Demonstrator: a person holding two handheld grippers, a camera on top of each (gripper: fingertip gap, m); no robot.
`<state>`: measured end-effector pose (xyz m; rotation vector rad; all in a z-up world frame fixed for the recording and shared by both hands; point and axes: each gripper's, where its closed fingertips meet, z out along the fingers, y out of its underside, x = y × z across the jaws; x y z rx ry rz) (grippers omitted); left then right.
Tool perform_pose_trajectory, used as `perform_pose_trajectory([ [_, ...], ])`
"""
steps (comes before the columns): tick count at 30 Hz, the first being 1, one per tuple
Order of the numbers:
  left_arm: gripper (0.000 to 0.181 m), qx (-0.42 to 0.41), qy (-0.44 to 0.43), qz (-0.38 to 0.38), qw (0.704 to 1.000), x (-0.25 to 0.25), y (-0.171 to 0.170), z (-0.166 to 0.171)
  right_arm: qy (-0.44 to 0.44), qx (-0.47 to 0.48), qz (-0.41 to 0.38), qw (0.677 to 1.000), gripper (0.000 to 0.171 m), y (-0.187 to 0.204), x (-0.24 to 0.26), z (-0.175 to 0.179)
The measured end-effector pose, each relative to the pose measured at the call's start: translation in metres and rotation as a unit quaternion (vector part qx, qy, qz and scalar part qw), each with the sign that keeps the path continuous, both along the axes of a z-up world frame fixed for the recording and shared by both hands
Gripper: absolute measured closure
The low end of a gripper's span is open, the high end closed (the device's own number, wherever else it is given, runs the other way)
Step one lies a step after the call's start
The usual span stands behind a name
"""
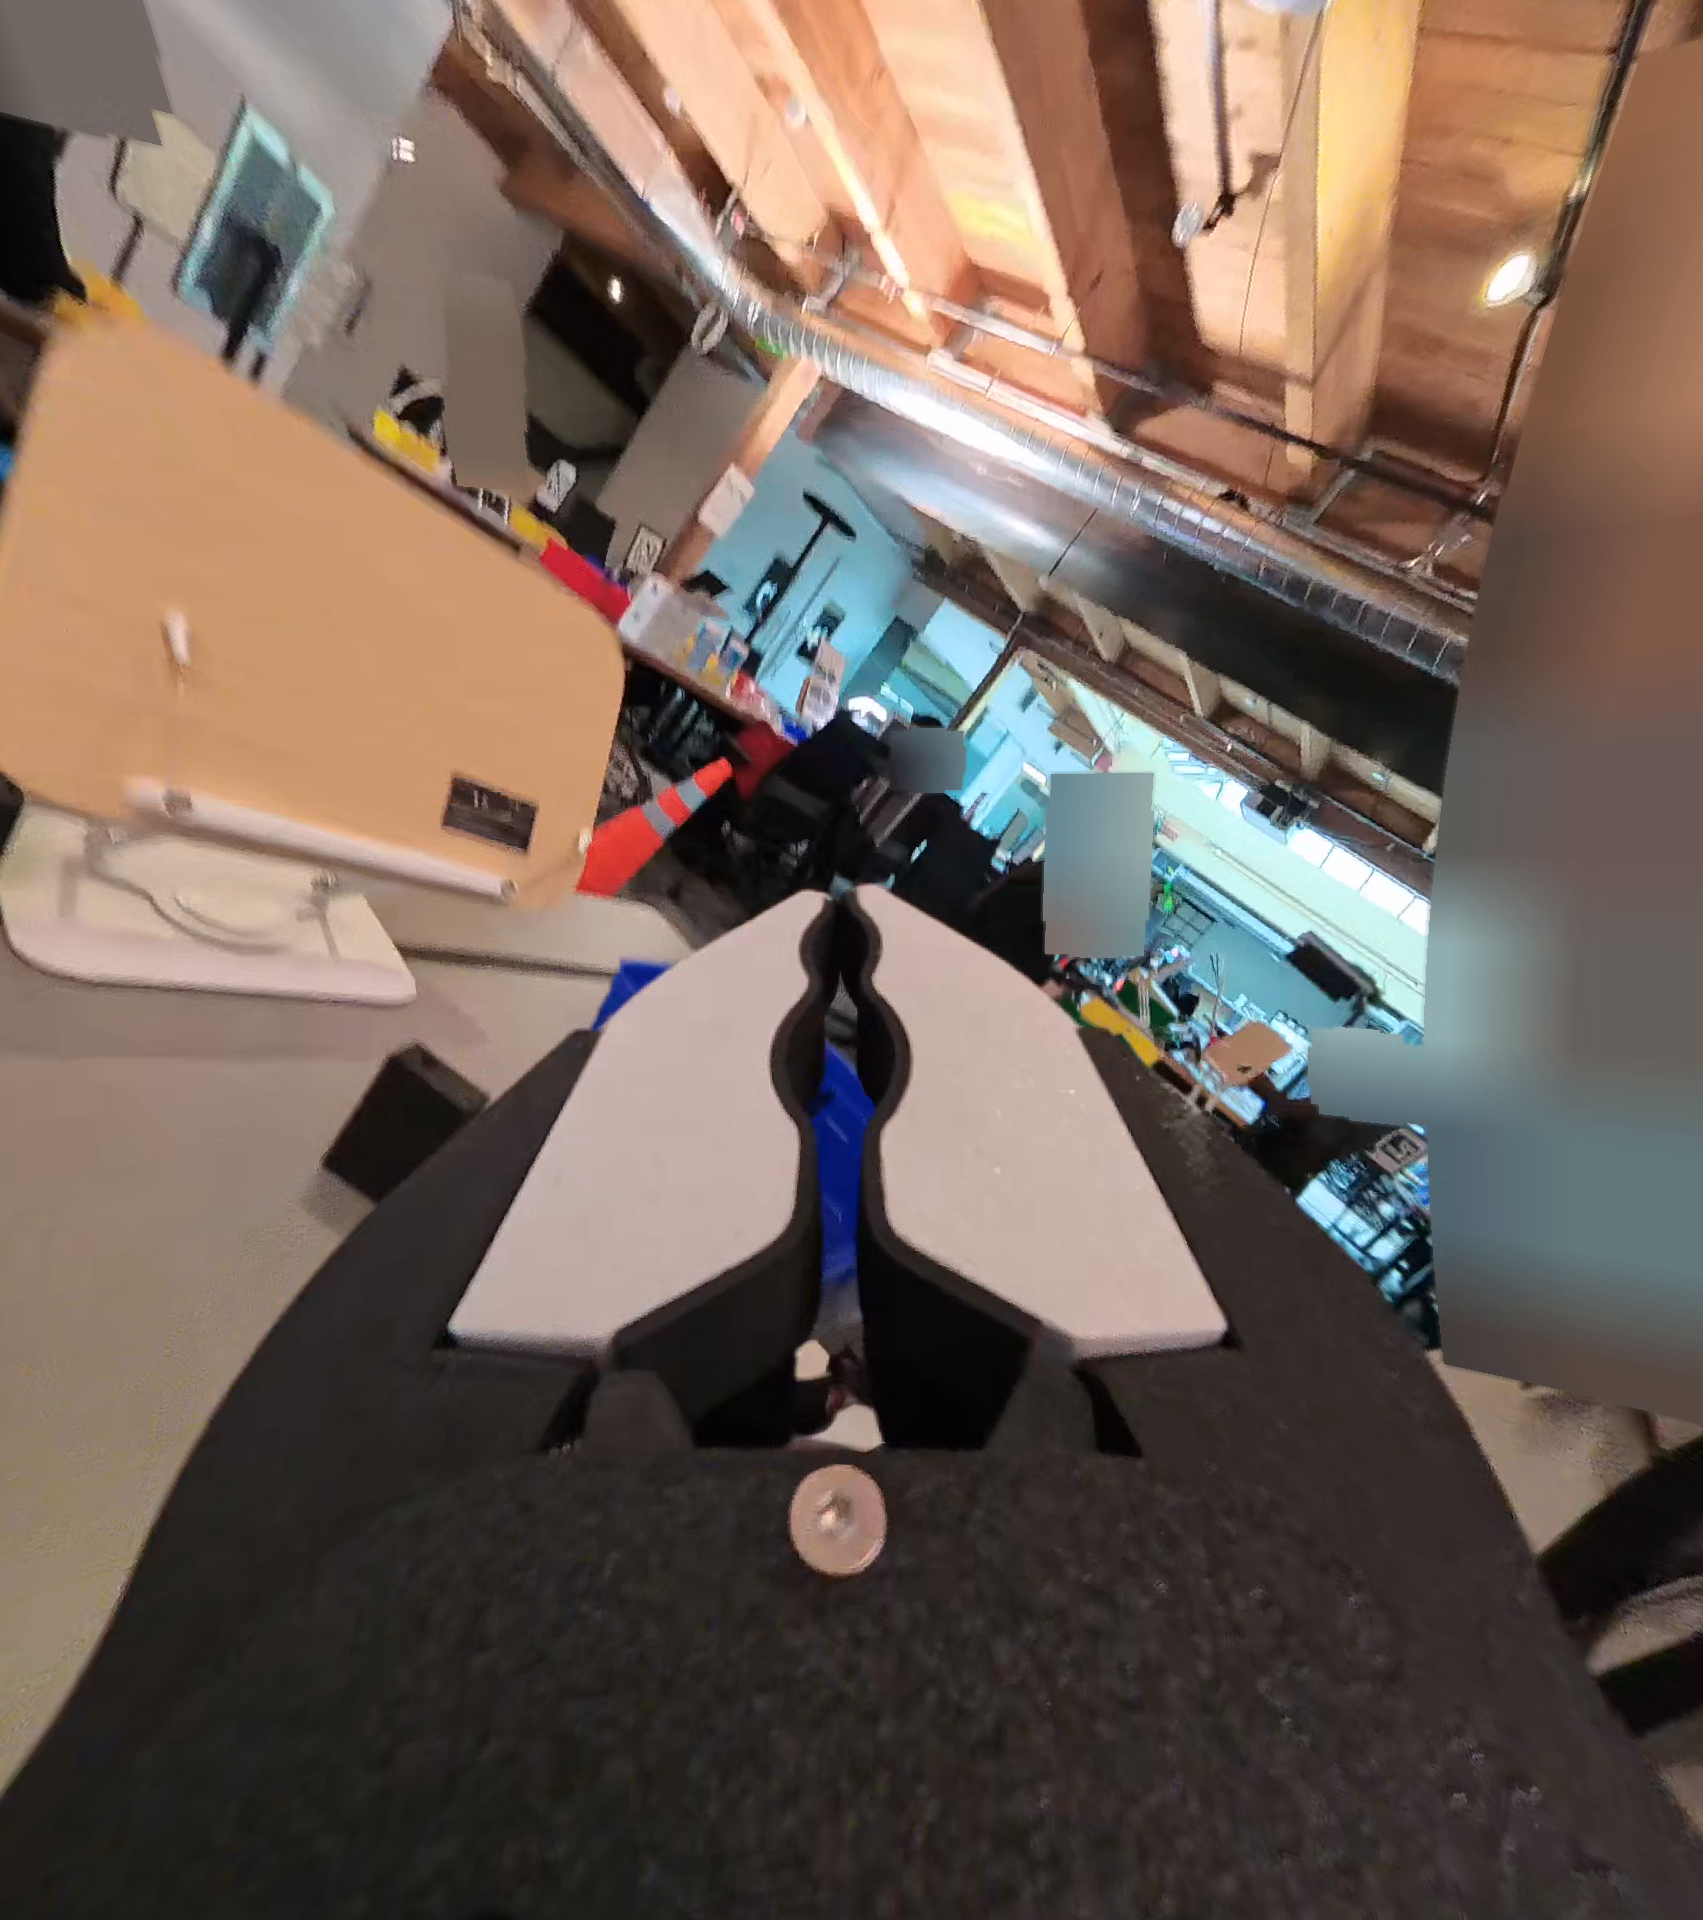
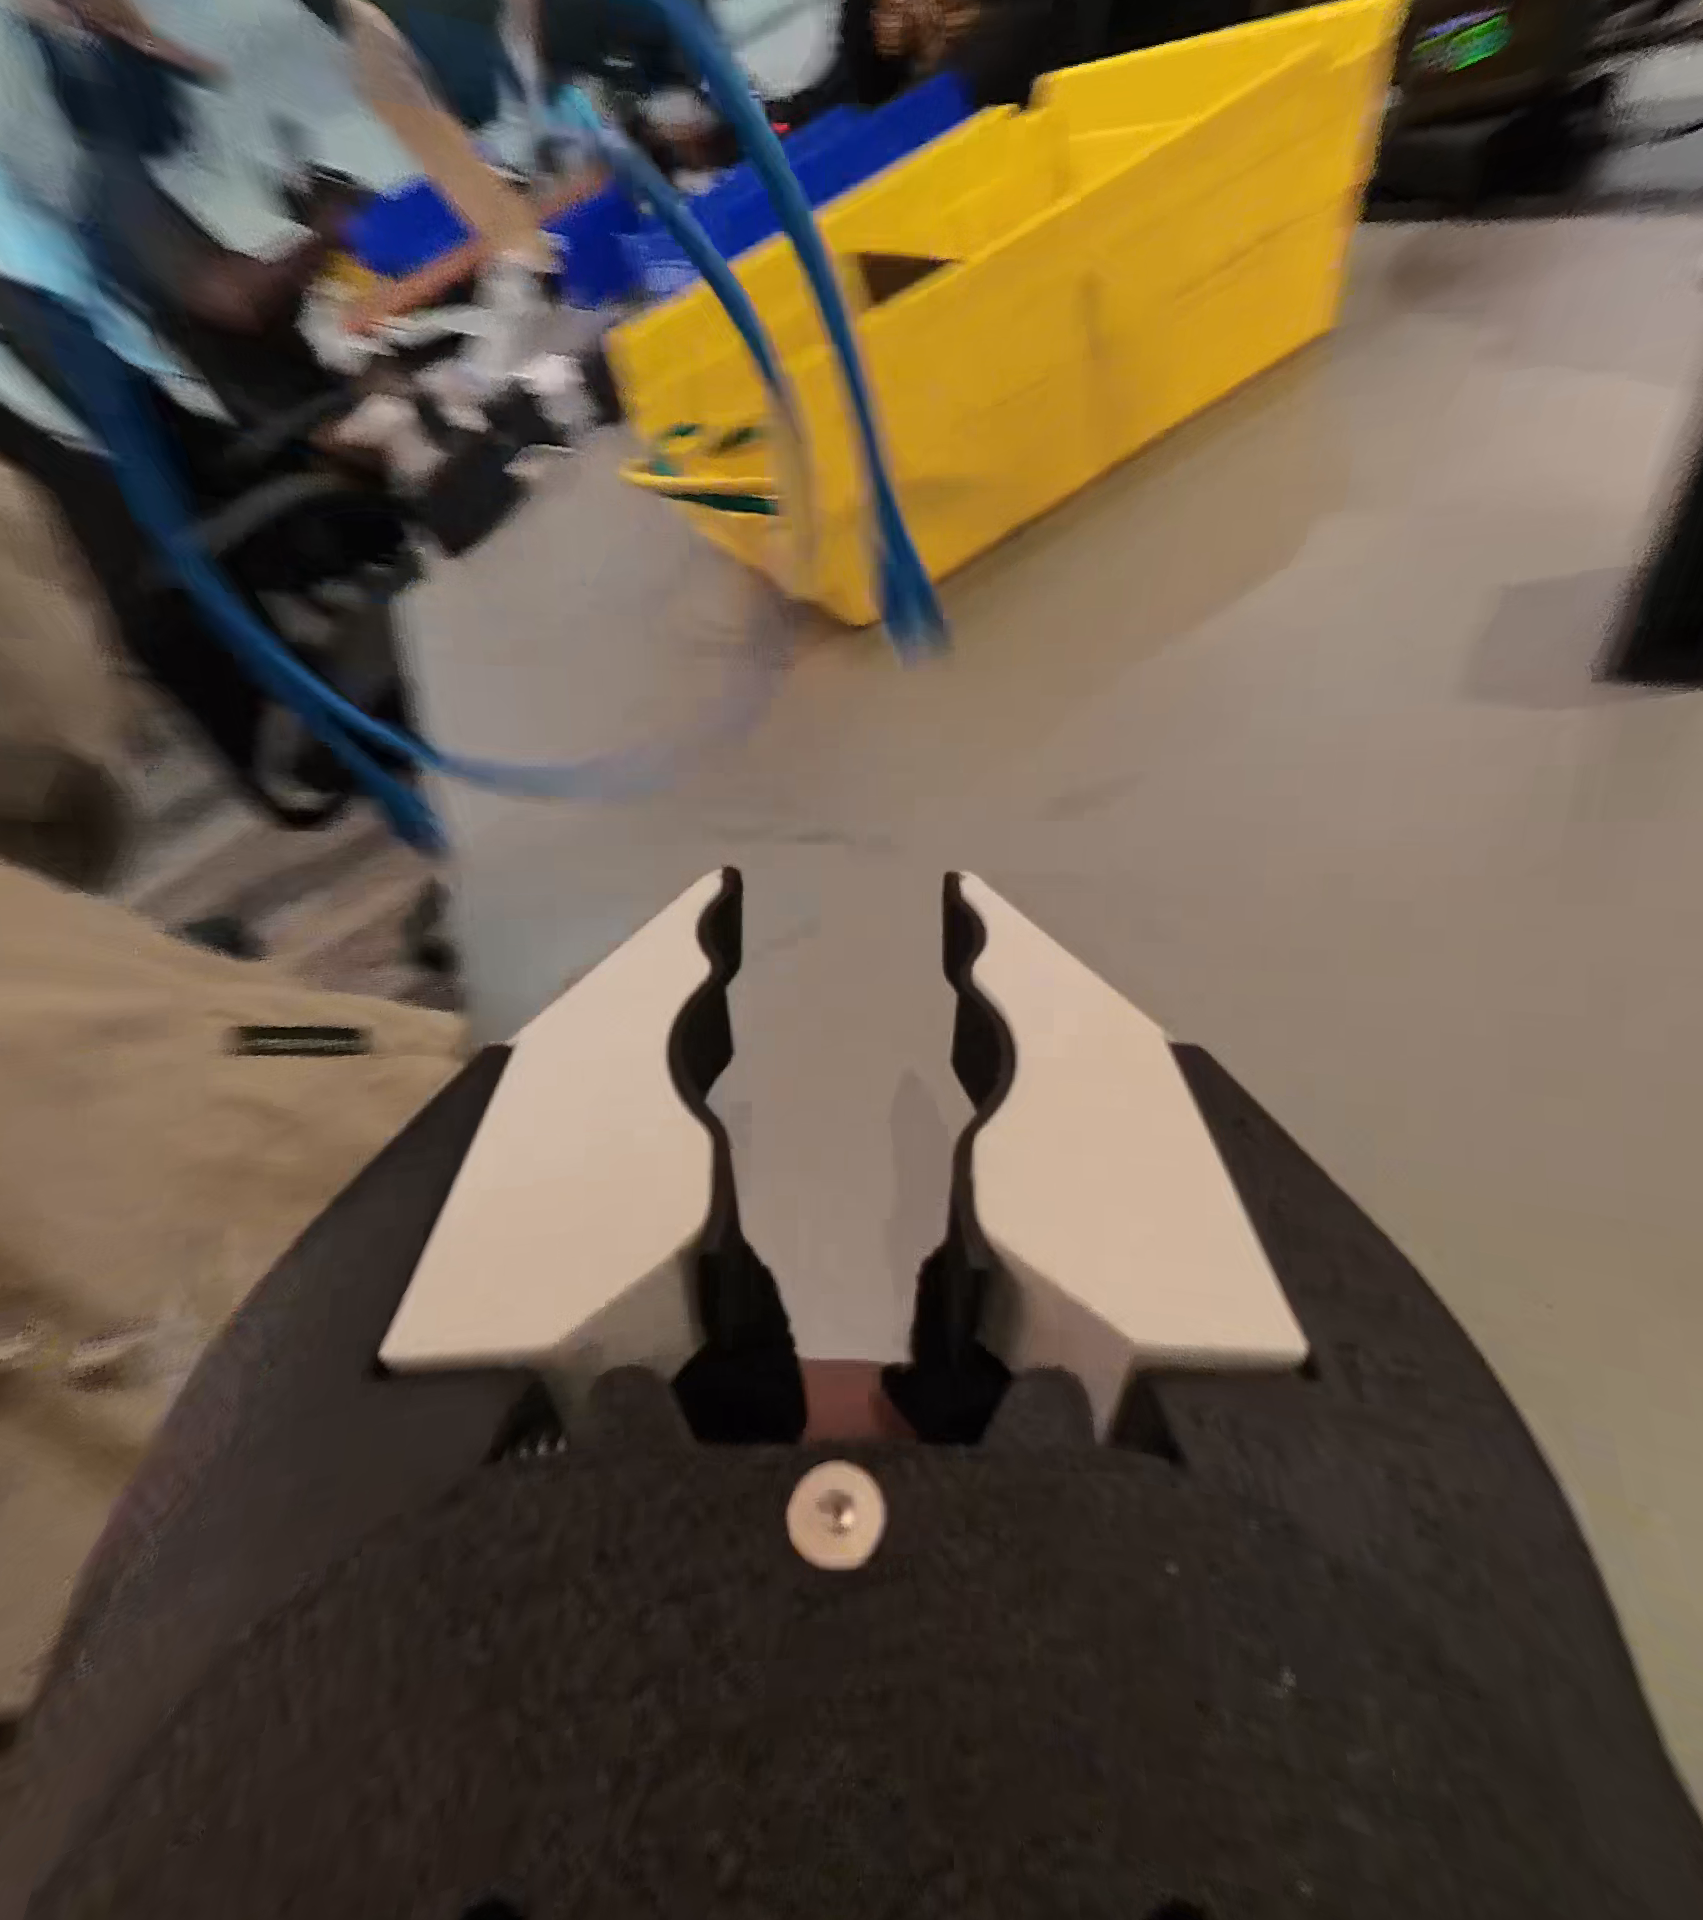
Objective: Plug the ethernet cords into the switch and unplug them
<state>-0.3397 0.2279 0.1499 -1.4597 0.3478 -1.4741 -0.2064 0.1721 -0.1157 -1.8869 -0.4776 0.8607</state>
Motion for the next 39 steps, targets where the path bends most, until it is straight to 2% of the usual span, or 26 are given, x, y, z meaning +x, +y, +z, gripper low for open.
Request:
perform_pose_trajectory([
  [2, 0.181, -0.044, 0.015, -0.024, 0.999, 0.022, 0.003, -0.032, 0.088, -0.038, 0.065, 0.993, 0.129, -0.016, -0.024, 0.011],
  [3, 0.181, -0.072, 0.014, -0.039, 0.997, 0.029, 0.006, -0.048, 0.118, -0.054, 0.071, 0.989, 0.129, -0.016, -0.029, 0.014],
  [6, 0.181, -0.142, 0.051, -0.069, 0.986, 0.044, 0.013, -0.101, 0.163, -0.093, 0.033, 0.982, 0.129, -0.005, -0.027, 0.009],
  [10, 0.181, -0.154, 0.202, -0.097, 0.962, 0.050, -0.003, -0.178, 0.179, -0.108, 0.006, 0.978, 0.130, 0.002, -0.016, 0.006],
  [12, 0.180, -0.153, 0.281, -0.099, 0.942, 0.044, -0.013, -0.214, 0.182, -0.105, -0.005, 0.978, 0.138, 0.006, -0.006, 0.009],
  [16, 0.168, -0.152, 0.373, -0.100, 0.910, 0.032, -0.030, -0.258, 0.160, -0.072, -0.065, 0.982, 0.138, 0.020, 0.032, 0.018],
  [21, 0.156, -0.137, 0.413, -0.141, 0.889, 0.044, -0.052, -0.286, 0.097, -0.040, -0.132, 0.986, 0.135, 0.030, 0.086, 0.024],
  [23, 0.156, -0.123, 0.445, -0.150, 0.875, 0.044, -0.055, -0.296, 0.065, -0.021, -0.106, 0.992, 0.132, 0.023, 0.084, 0.029],
  [25, 0.156, -0.109, 0.459, -0.148, 0.869, 0.044, -0.053, -0.299, 0.012, -0.008, -0.042, 0.999, 0.129, 0.010, 0.065, 0.024],
  [28, 0.156, -0.102, 0.460, -0.149, 0.869, 0.045, -0.048, -0.298, -0.137, -0.035, 0.013, 0.990, 0.121, -0.002, 0.048, -0.029],
  [29, 0.156, -0.098, 0.460, -0.146, 0.871, 0.044, -0.046, -0.298, -0.160, -0.053, 0.009, 0.986, 0.117, 0.001, 0.046, -0.045],
  [32, 0.156, -0.085, 0.456, -0.134, 0.876, 0.044, -0.039, -0.294, -0.158, -0.108, -0.003, 0.982, 0.110, 0.014, 0.032, -0.067],
  [36, 0.156, -0.067, 0.461, -0.115, 0.877, 0.039, -0.033, -0.288, -0.225, -0.082, -0.019, 0.971, 0.114, 0.032, 0.026, -0.073],
  [38, 0.156, -0.061, 0.465, -0.104, 0.877, 0.033, -0.029, -0.287, -0.268, -0.063, -0.042, 0.961, 0.133, 0.035, 0.033, -0.076],
  [39, 0.157, -0.063, 0.468, -0.096, 0.877, 0.030, -0.026, -0.286, -0.274, -0.059, -0.043, 0.959, 0.136, 0.034, 0.034, -0.076],
])
